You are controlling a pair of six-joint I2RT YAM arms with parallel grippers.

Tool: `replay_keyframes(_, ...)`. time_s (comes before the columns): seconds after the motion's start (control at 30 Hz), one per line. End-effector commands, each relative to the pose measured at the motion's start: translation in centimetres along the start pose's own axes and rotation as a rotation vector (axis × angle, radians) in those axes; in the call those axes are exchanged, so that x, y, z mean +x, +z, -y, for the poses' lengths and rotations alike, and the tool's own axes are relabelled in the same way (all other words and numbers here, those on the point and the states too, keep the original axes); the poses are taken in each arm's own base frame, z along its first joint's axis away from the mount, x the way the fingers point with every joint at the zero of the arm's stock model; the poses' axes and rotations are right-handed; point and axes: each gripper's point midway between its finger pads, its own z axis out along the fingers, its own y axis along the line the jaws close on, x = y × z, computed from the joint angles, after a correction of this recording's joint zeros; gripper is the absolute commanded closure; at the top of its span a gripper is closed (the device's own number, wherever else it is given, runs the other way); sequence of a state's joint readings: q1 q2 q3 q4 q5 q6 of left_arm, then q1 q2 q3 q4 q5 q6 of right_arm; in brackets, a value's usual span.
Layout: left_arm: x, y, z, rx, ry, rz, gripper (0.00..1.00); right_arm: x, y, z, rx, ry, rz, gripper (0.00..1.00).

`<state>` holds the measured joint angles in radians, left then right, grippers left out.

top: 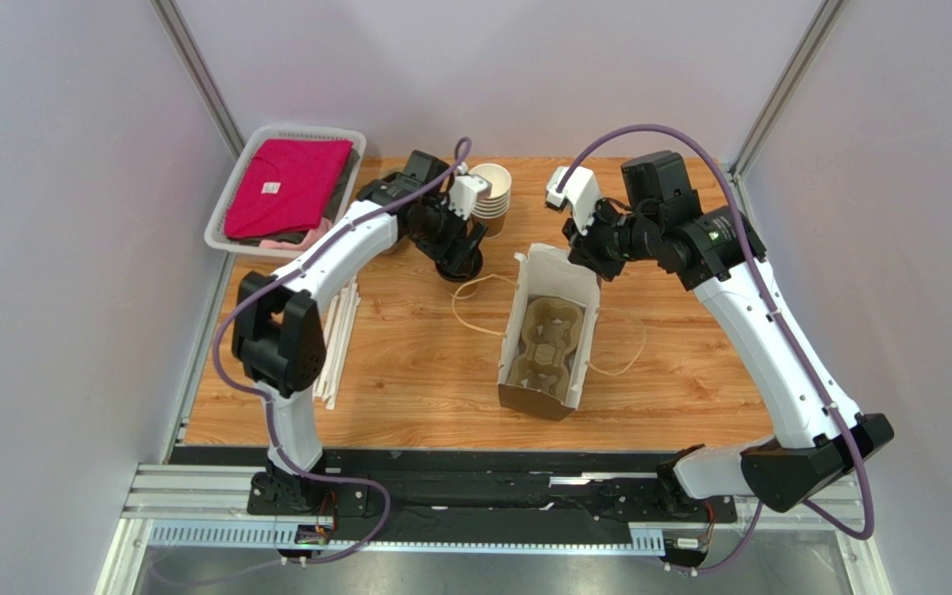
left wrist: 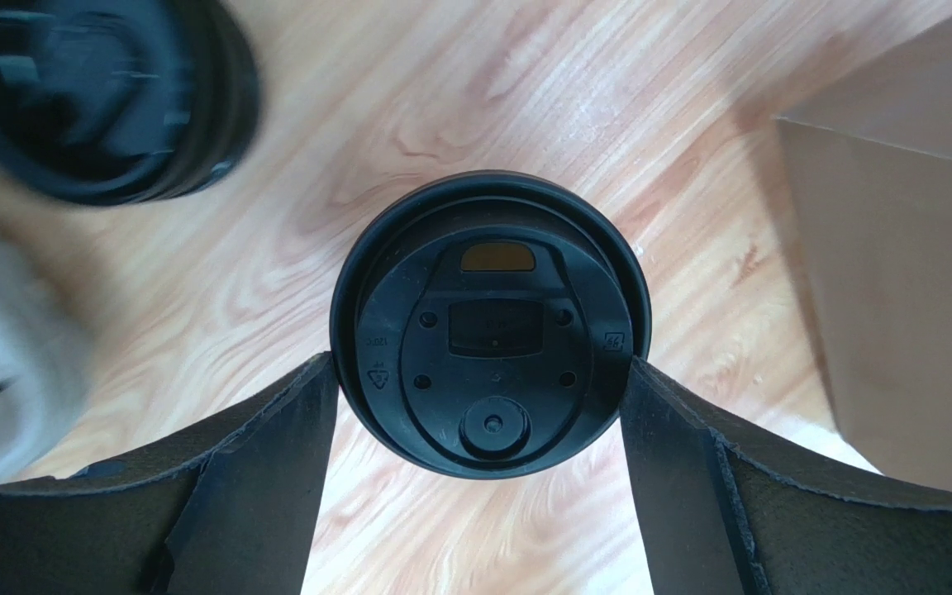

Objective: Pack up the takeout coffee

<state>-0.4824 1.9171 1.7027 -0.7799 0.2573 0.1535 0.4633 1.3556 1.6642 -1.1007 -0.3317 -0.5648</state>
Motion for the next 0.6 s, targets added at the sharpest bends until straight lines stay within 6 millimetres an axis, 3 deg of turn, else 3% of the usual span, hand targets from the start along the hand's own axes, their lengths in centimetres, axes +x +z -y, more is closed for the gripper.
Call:
replay_keyframes(0.0, -4.7, -8.9, 0.2, -0.031, 0.044, 0.225, 0.33, -1.6, -1.1, 0.5, 0.044, -0.011, 0.078, 1.0)
replay_keyframes(0.07, -6.1, -11.7, 0.0, -0.035, 0.049, 0.292, 0.33, -1.7, -1.2, 0.4, 0.046, 0.002, 0.085, 1.0)
replay_keyframes(0.17, -8.4, -17.4, 0.4, -0.058, 0.102, 0.44, 0.33, -1.7, -1.2, 0.3, 0.047, 0.023, 0.086, 1.0)
replay_keyframes(0.2, -9.5, -20.5, 1.2, -0.074, 0.161, 0.522, 0.33, -1.8, -1.3, 0.3, 0.048, 0.026, 0.091, 1.0)
replay_keyframes(0.27, -10.6, -23.6, 3.4, -0.029, 0.246, 0.621, 0.33, -1.9, -1.4, 0.2, 0.048, 0.036, 0.095, 1.0)
replay_keyframes(0.3, -11.0, -26.1, 4.7, -0.023, 0.305, 0.684, 0.33, -1.9, -1.3, 0.2, 0.049, 0.043, 0.095, 1.0)
replay_keyframes(0.4, -10.8, -29.5, 9.0, 0.049, 0.462, 0.769, 0.33, -1.6, -1.3, 0.0, 0.041, 0.067, 0.093, 1.0)
replay_keyframes(0.43, -10.5, -29.9, 11.3, 0.097, 0.516, 0.784, 0.33, -1.6, -1.2, -0.1, 0.04, 0.07, 0.093, 1.0)
replay_keyframes(0.57, -8.3, -31.1, 16.6, 0.184, 0.736, 0.824, 0.33, -1.2, -0.9, -0.4, 0.032, 0.096, 0.092, 1.0)
